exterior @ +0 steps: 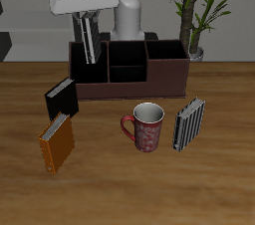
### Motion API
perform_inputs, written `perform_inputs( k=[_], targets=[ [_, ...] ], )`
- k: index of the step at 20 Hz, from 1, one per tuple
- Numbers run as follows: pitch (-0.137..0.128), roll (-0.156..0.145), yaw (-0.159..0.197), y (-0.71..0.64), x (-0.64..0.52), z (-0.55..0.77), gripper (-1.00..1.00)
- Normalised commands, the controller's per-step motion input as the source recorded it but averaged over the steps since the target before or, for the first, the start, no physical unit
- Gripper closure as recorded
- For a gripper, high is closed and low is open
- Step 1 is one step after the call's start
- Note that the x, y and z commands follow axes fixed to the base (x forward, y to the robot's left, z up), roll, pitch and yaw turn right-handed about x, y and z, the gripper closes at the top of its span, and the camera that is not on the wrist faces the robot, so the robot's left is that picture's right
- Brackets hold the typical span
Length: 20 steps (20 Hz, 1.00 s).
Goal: Place the right striped book into the back desk caddy's left compartment and place the orange book into the back desk caddy's left compartment and place the red mug into the back desk caddy's right compartment
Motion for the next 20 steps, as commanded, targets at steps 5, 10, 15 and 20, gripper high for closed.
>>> perform_inputs(
  k=[5, 10, 15, 20],
  targets=[
    [-0.039, -0.023, -0.11, -0.13, -0.53, 0.09, 1.0],
    [0.006, 0.008, -0.02, -0.04, -0.3, 0.0, 1.0],
    [0.014, 0.02, 0.058, 0.01, -0.27, -0.05, 1.0],
    [0.026, -0.02, 0.059, -0.07, -0.12, -0.12, 1.0]
  ],
)
